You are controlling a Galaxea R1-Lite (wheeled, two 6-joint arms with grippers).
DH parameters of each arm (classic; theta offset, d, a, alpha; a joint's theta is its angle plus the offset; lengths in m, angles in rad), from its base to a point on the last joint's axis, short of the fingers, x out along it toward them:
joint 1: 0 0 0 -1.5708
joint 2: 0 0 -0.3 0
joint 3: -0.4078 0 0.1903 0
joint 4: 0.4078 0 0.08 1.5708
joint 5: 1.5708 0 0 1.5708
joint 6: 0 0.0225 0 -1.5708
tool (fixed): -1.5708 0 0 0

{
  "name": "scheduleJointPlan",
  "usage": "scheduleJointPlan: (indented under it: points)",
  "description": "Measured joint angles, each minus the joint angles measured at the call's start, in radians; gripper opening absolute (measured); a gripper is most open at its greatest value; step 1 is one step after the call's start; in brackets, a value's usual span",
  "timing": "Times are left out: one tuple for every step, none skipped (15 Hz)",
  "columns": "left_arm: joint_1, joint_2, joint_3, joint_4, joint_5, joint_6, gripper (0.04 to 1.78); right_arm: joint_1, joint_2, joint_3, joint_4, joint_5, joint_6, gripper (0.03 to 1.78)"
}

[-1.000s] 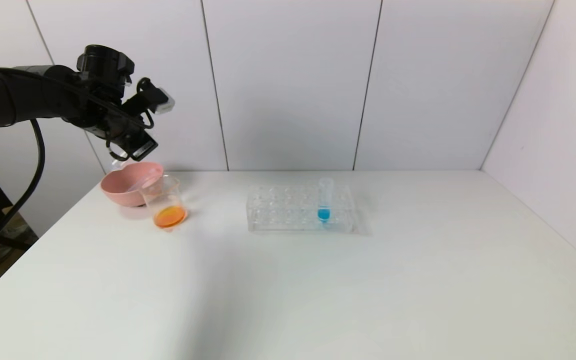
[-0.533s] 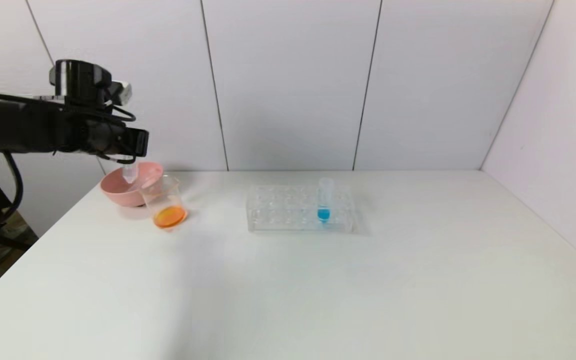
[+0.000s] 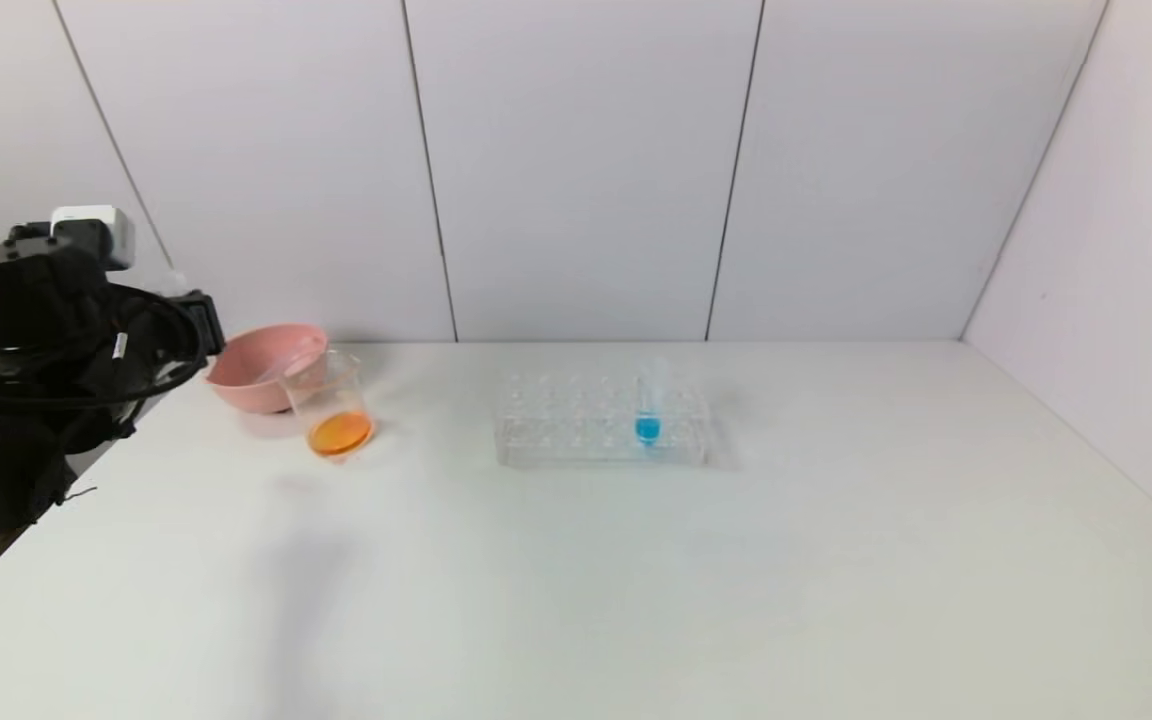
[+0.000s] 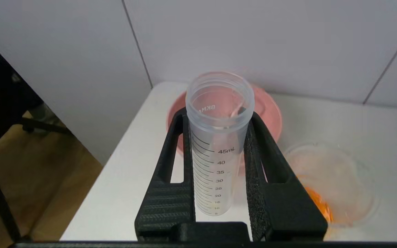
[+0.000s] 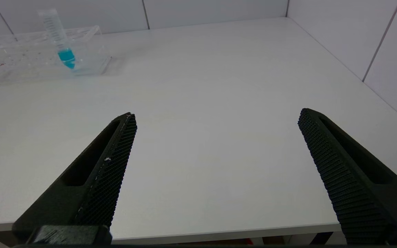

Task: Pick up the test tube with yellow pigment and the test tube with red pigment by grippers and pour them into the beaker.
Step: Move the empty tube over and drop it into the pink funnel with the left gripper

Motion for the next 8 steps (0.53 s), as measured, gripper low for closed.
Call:
scheduleJointPlan:
  points:
    - [0.011,0.020,0.007,-0.091,0.003,-0.006,0.43,0.000,0.000,0.000,0.000,0.000,0.000,1.71]
    - [0.020,0.048,-0.011,-0.153,0.006,-0.014,0.43,0.000,0.000,0.000,0.000,0.000,0.000,1.71]
    - [0.027,0.080,-0.046,-0.171,0.011,-0.026,0.43,0.000,0.000,0.000,0.000,0.000,0.000,1.71]
    - [0.030,0.116,-0.093,-0.167,0.016,-0.034,0.43,0.000,0.000,0.000,0.000,0.000,0.000,1.71]
    - [0.031,0.156,-0.149,-0.144,0.021,-0.042,0.43,0.000,0.000,0.000,0.000,0.000,0.000,1.71]
    - [0.033,0.194,-0.204,-0.114,0.025,-0.050,0.43,0.000,0.000,0.000,0.000,0.000,0.000,1.71]
    - [0.035,0.232,-0.260,-0.079,0.026,-0.065,0.43,0.000,0.000,0.000,0.000,0.000,0.000,1.71]
    - [0.036,0.272,-0.321,-0.037,0.027,-0.086,0.43,0.000,0.000,0.000,0.000,0.000,0.000,1.71]
